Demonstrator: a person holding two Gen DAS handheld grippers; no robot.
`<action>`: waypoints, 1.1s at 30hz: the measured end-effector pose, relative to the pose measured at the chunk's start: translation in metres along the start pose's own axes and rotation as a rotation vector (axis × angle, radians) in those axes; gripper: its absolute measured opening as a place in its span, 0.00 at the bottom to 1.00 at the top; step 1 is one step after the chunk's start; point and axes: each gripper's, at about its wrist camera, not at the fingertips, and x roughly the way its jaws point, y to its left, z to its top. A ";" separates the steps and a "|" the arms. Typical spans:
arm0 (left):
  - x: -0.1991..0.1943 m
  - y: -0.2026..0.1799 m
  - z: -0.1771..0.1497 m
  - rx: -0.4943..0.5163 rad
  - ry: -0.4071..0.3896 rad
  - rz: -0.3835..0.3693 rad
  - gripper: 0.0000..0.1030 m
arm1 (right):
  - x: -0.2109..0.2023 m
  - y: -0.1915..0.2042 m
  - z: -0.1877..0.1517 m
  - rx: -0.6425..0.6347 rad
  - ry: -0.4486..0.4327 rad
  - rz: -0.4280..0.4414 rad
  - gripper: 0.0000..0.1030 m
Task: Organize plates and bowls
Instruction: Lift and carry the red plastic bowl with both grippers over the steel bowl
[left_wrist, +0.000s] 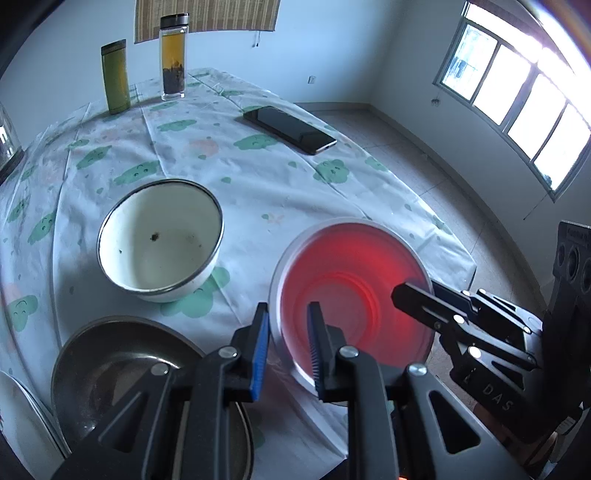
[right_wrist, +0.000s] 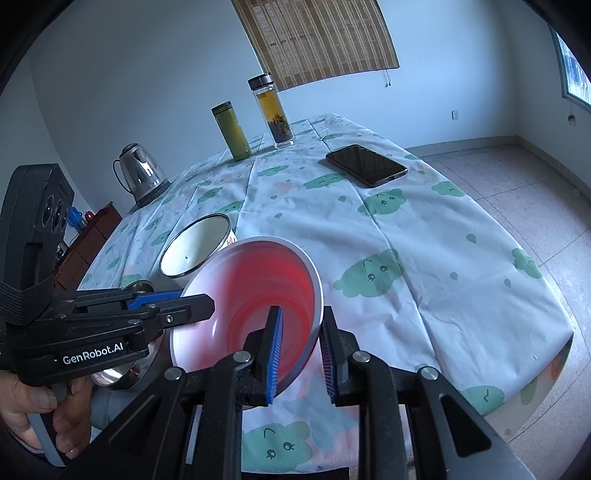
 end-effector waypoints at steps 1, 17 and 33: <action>0.000 0.000 -0.001 -0.002 0.000 -0.003 0.17 | 0.000 0.000 0.000 0.000 0.000 0.000 0.21; -0.022 0.000 -0.007 -0.024 -0.056 -0.022 0.17 | -0.014 0.010 0.006 -0.032 -0.014 -0.005 0.21; -0.041 0.009 -0.011 -0.055 -0.095 -0.037 0.17 | -0.022 0.029 0.014 -0.076 -0.021 -0.007 0.21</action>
